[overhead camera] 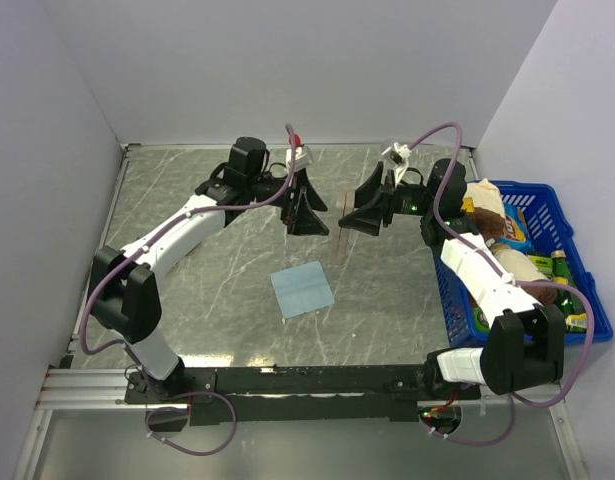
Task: Organize the sunglasses
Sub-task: Open the sunglasses case at the center of the board.
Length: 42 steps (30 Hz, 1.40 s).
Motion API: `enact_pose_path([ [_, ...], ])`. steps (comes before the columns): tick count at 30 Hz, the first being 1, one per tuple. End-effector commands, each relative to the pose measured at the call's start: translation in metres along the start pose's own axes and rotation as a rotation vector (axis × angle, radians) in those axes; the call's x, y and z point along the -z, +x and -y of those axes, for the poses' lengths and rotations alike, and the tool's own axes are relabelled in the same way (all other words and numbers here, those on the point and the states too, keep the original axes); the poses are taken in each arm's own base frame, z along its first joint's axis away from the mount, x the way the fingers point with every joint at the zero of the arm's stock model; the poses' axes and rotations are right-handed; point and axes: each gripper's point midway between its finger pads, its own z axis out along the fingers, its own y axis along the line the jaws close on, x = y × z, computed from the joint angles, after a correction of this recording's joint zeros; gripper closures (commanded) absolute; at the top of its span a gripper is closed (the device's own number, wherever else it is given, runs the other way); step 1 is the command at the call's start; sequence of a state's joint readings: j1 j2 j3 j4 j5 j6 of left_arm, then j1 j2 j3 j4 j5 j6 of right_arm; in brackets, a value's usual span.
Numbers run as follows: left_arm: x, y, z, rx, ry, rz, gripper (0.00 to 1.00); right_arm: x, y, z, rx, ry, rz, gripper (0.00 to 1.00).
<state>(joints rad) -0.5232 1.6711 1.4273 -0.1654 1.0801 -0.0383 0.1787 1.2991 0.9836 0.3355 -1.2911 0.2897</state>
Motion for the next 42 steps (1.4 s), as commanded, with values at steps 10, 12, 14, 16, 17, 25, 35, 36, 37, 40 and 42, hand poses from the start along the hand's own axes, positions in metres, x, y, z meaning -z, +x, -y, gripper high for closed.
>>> enact_pose_path([
  [10,-0.016,-0.003,0.033,-0.039,0.152,0.0,0.04,0.001,-0.019,0.0,0.045,0.022,0.058,1.0],
  [12,-0.019,-0.003,0.033,-0.034,0.158,-0.001,0.03,0.002,-0.018,0.0,0.043,0.018,0.055,1.0],
  [14,-0.021,-0.003,0.032,-0.028,0.164,-0.001,0.02,0.001,-0.018,-0.001,0.04,0.012,0.053,1.0],
  [16,-0.022,-0.001,0.031,-0.019,0.168,-0.006,0.02,0.002,-0.017,-0.001,0.039,0.011,0.052,1.0],
  [17,-0.024,-0.002,0.032,-0.019,0.173,-0.006,0.03,0.002,-0.017,-0.001,0.039,0.008,0.052,1.0],
  [25,-0.028,-0.002,0.032,0.008,0.207,-0.006,0.38,0.001,-0.014,-0.001,0.025,-0.003,0.045,1.0],
  [35,-0.022,-0.003,0.051,0.037,0.305,0.009,0.99,0.008,-0.009,0.009,0.034,-0.002,0.029,1.0],
  [36,-0.021,-0.004,0.054,0.034,0.312,0.01,0.99,0.01,-0.008,0.007,0.036,-0.018,0.019,1.0],
  [37,-0.02,-0.002,0.057,0.044,0.321,0.007,0.99,0.012,-0.006,0.01,0.043,-0.023,0.014,1.0],
  [40,-0.016,-0.004,0.065,0.05,0.354,0.009,0.99,0.017,-0.002,0.013,0.047,-0.049,-0.003,1.0],
  [42,-0.013,-0.007,0.072,0.045,0.378,0.012,0.99,0.019,0.003,0.014,0.04,-0.06,-0.012,1.0],
])
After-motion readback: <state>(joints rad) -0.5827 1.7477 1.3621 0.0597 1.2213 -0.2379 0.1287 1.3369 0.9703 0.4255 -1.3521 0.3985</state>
